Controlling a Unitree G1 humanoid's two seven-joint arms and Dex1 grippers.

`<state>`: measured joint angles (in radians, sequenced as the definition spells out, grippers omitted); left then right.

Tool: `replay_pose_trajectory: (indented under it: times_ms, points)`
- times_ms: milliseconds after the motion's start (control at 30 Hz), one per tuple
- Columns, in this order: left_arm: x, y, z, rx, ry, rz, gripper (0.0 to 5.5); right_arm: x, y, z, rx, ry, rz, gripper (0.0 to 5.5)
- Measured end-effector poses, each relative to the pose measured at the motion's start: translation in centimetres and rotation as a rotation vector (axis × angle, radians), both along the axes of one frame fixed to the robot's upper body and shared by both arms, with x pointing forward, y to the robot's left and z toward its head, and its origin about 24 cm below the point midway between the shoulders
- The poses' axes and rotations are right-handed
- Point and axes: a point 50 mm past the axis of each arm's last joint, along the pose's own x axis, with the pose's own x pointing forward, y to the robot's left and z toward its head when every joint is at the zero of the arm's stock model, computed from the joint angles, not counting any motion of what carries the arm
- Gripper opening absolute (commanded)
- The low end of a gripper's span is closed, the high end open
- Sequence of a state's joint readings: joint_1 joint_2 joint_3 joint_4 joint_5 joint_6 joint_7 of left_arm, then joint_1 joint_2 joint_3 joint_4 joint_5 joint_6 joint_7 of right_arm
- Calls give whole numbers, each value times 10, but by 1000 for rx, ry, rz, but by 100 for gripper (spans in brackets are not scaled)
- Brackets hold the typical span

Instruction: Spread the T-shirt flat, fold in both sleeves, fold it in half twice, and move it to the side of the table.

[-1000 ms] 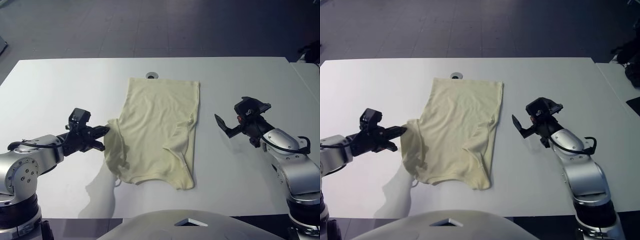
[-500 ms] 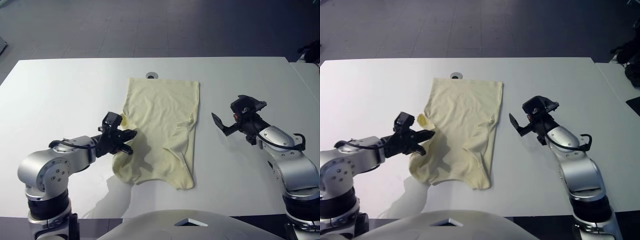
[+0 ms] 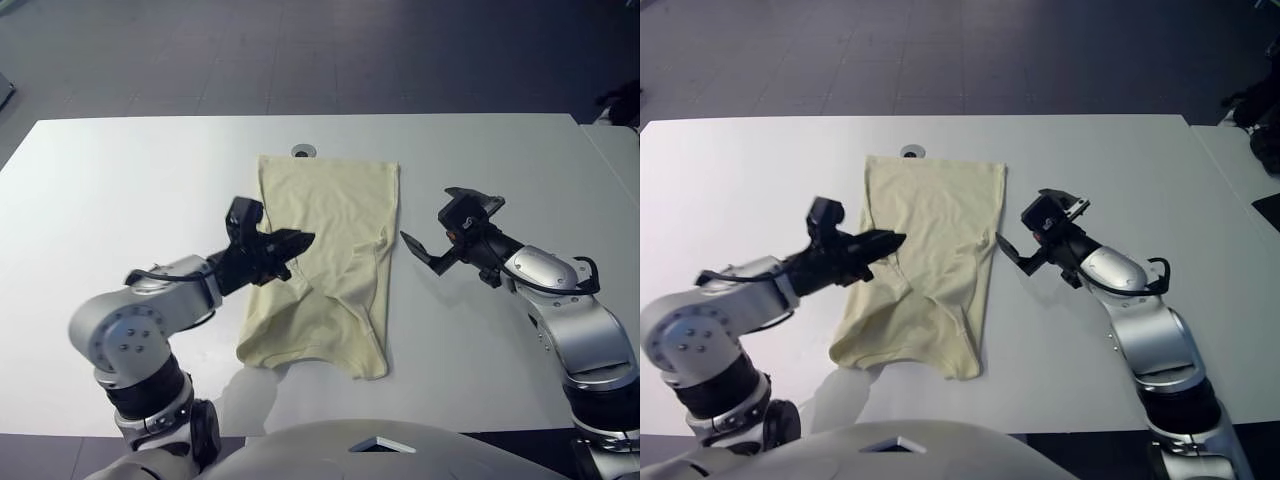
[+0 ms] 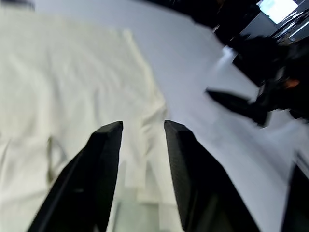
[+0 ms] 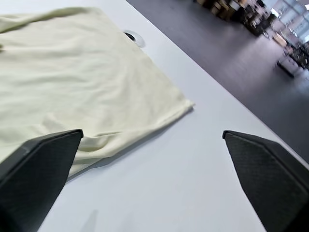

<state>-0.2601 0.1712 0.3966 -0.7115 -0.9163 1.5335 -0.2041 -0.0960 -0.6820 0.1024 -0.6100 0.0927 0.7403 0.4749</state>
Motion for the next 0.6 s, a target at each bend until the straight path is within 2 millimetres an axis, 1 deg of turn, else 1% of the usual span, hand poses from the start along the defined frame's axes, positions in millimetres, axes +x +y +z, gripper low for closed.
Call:
replay_pose_trajectory:
  times_ms: [33,67,100,200,233,300,467,600]
  points:
    - [-1,7,11,1,-54,-29,229,-1,-1,4,-31,-17,53,540]
    - [-1,13,16,23,-86,-26,243,-1,-2,6,-51,-26,69,540]
    - [-2,24,22,87,-130,-19,263,-3,-4,8,-80,-36,105,540]
    - [-8,55,22,344,-191,24,317,-13,-11,7,-158,-24,202,540]
    - [-10,63,18,445,-212,19,331,-18,-13,5,-184,-13,238,540]
    - [-13,74,10,580,-248,-9,362,-25,-14,-1,-212,7,288,540]
    - [-23,88,-20,767,-333,-164,460,-44,-18,-15,-335,11,406,540]
    - [-37,94,-42,866,-392,-339,519,-59,-19,-28,-426,12,501,540]
